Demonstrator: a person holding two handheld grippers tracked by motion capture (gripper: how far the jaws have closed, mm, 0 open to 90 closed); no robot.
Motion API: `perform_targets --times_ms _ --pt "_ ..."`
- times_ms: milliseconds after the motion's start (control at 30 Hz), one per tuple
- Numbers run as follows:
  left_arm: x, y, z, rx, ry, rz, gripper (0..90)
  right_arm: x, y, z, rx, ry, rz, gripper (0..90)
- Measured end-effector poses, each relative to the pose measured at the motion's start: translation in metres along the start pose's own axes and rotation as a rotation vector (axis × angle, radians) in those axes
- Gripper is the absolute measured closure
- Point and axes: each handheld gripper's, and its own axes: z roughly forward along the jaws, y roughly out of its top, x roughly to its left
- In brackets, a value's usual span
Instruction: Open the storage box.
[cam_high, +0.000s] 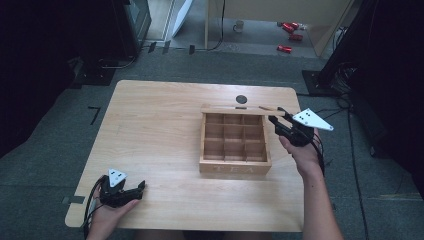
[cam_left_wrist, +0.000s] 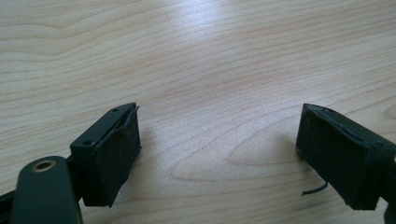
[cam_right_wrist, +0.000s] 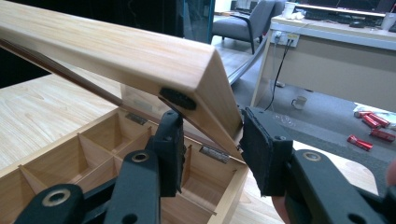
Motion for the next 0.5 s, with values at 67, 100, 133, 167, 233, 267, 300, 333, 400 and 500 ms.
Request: perform_targets --times_ms 67,100,133,167,233,267,300,333,400,500 --pt "0.000 0.000 0.000 0.000 0.000 0.001 14.3 0.000 0.002 0.001 0.001 -0.006 -0.004 61.2" --pt "0.000 0.000 0.000 0.000 0.000 0.001 14.3 0.000 0.003 0.001 0.002 -0.007 -0.003 61.4" --pt "0.000 0.000 0.000 0.000 0.000 0.001 14.3 0.000 0.003 0.001 0.002 -0.007 -0.003 61.4" --pt "0.000 0.000 0.000 0.000 0.000 0.001 14.3 0.000 0.004 0.002 0.004 -0.010 -0.002 61.6" --pt "0.000 0.000 0.000 0.002 -0.001 0.003 14.3 -0.001 0.006 0.003 0.007 -0.015 -0.003 61.9" --pt "0.000 0.000 0.000 0.003 0.000 0.006 14.4 -0.001 0.009 0.004 0.011 -0.020 -0.004 62.4" --pt "0.000 0.000 0.000 0.001 0.001 0.004 14.4 -0.001 0.009 0.004 0.011 -0.020 -0.004 62.4" --pt "0.000 0.000 0.000 0.002 0.001 0.005 14.4 -0.002 0.011 0.005 0.010 -0.023 -0.003 62.5" --pt "0.000 0.000 0.000 0.001 0.001 0.004 14.4 -0.003 0.013 0.006 0.014 -0.026 -0.002 62.8" --pt "0.000 0.000 0.000 0.001 0.001 0.004 14.4 -0.005 0.018 0.009 0.014 -0.029 0.002 63.2"
